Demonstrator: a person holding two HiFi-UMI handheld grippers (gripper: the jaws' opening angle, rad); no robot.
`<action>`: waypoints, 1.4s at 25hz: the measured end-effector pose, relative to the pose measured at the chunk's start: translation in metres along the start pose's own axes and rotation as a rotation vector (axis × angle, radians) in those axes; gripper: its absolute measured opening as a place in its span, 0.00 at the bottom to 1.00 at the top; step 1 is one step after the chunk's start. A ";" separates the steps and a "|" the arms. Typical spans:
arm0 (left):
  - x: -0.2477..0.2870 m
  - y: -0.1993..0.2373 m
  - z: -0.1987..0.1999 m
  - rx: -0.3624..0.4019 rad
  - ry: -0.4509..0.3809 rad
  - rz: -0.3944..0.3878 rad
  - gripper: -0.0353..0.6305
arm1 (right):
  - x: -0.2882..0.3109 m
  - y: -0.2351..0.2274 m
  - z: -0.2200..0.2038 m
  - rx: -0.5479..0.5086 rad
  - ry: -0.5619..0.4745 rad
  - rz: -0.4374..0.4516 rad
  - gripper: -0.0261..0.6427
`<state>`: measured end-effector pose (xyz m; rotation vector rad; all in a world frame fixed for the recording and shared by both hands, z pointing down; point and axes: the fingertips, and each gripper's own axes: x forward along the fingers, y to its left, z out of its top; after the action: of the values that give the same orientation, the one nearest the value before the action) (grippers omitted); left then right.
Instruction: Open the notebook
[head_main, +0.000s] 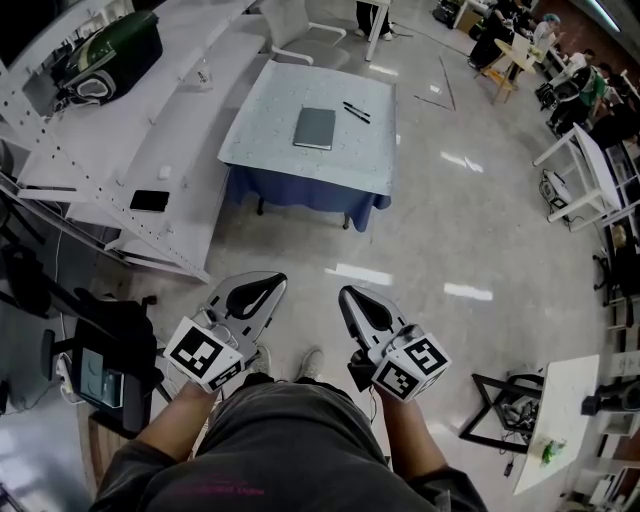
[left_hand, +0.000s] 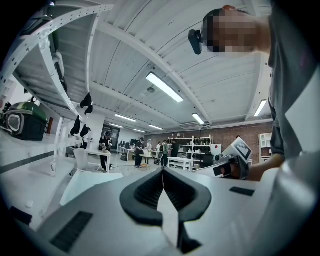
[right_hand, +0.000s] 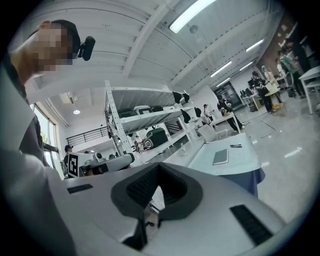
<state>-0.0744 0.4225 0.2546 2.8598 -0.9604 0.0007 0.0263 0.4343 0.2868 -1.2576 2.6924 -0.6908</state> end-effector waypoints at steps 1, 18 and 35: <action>0.000 0.000 0.000 0.002 0.000 0.001 0.06 | 0.000 0.000 0.000 0.000 -0.001 0.000 0.04; 0.000 -0.001 -0.002 0.012 0.027 -0.006 0.16 | -0.003 -0.001 -0.002 0.009 -0.002 -0.008 0.04; 0.006 -0.002 -0.002 0.021 0.030 0.013 0.29 | -0.006 -0.010 -0.005 0.020 0.004 -0.015 0.04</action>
<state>-0.0688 0.4206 0.2565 2.8641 -0.9796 0.0545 0.0362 0.4353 0.2946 -1.2739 2.6752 -0.7202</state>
